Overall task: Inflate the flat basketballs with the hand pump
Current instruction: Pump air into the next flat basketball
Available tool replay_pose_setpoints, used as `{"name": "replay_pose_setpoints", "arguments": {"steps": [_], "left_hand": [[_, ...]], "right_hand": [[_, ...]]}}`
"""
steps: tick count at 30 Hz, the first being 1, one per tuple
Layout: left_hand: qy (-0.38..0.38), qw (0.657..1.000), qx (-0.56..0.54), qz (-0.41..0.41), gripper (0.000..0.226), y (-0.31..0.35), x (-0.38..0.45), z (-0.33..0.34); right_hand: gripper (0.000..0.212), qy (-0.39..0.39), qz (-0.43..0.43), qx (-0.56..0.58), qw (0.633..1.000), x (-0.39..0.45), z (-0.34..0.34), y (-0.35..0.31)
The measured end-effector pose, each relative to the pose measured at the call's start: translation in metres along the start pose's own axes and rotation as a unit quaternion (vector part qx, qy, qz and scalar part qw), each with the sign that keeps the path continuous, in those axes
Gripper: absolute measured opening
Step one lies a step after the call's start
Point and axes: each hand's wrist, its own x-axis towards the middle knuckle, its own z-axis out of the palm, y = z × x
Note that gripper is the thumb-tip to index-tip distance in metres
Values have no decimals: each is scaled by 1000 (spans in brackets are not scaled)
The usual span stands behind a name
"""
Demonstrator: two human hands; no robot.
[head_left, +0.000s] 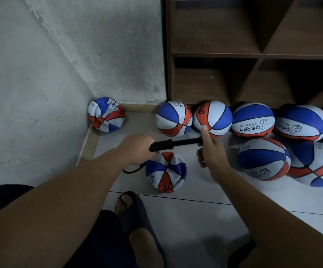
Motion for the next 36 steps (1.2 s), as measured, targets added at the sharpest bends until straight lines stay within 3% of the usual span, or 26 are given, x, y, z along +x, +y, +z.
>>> {"name": "replay_pose_setpoints", "arguments": {"steps": [4,9,11,17,22,29,36], "left_hand": [[21,998,-17,-51,29,-23,0,0],[49,995,-33,-85,34,-45,1,5],[44,993,-50,-97,32,-49,1,9],[23,988,-75,-134,36,-73,2,20],[15,985,-73,-155,33,-88,1,16],[1,978,-123,-170,33,-84,6,10],[-27,962,-225,-150,21,-55,-5,-7]], "right_hand": [[84,13,6,-5,1000,8,13,27],[33,-35,-30,-246,968,27,38,71],[23,-50,-45,-307,949,33,48,88],[37,-58,-94,-450,886,51,67,112],[35,-68,-156,-527,833,63,74,115],[20,-84,-143,-483,860,63,60,108],[35,-61,-177,-365,912,40,12,70]]}}
